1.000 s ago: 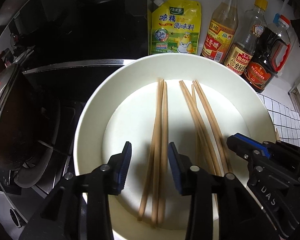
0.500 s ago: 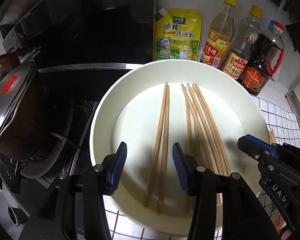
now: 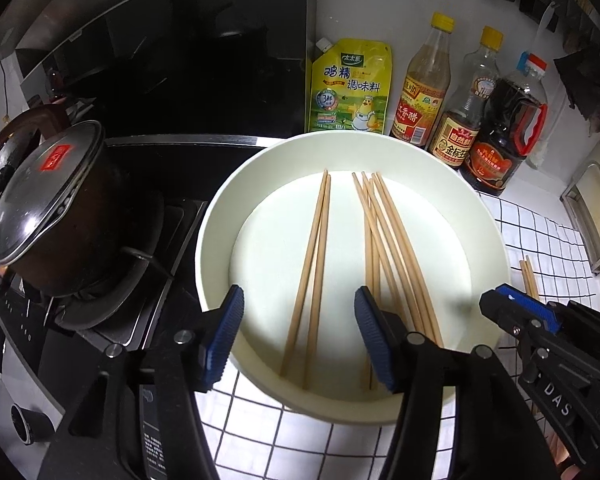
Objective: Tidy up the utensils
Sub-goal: 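Move both open tools back toward the remaining chopsticks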
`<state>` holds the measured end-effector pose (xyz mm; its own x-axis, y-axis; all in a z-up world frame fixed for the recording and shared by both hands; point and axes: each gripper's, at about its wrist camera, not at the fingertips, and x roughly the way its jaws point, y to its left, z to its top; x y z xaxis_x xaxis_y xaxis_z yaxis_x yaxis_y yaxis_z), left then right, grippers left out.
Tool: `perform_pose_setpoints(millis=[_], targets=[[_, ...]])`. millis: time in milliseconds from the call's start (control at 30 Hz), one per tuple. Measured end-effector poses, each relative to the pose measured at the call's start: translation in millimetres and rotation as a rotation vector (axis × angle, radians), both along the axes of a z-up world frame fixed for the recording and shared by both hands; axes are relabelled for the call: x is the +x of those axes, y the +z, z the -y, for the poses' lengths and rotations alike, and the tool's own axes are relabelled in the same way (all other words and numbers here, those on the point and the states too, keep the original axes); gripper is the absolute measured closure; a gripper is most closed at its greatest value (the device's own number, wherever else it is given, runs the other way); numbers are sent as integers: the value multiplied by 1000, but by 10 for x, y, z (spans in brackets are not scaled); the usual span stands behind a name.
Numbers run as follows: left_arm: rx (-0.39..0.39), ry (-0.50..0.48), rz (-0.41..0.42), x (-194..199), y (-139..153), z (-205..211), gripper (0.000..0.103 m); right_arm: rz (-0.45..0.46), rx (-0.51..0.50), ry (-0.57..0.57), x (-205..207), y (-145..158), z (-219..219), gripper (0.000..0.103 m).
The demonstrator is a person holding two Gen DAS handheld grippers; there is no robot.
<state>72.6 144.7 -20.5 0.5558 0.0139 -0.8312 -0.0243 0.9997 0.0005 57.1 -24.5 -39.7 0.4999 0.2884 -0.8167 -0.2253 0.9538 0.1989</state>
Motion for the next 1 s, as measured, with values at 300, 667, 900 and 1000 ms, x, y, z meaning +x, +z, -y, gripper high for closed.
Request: perform_pose_setpoints(millis=[300, 667, 900, 1000], targets=[[-3, 7, 12, -235, 58, 123, 40, 9, -8, 4, -229, 48, 192, 77], [-19, -12, -1, -496, 38, 416, 31, -3, -24, -18, -545, -26, 520, 66], [-34, -51, -11, -623, 1, 704, 26, -15, -27, -70, -724, -81, 824, 61], [-34, -78, -15, -672, -18, 837, 26, -22, -29, -101, -804, -106, 985, 59]])
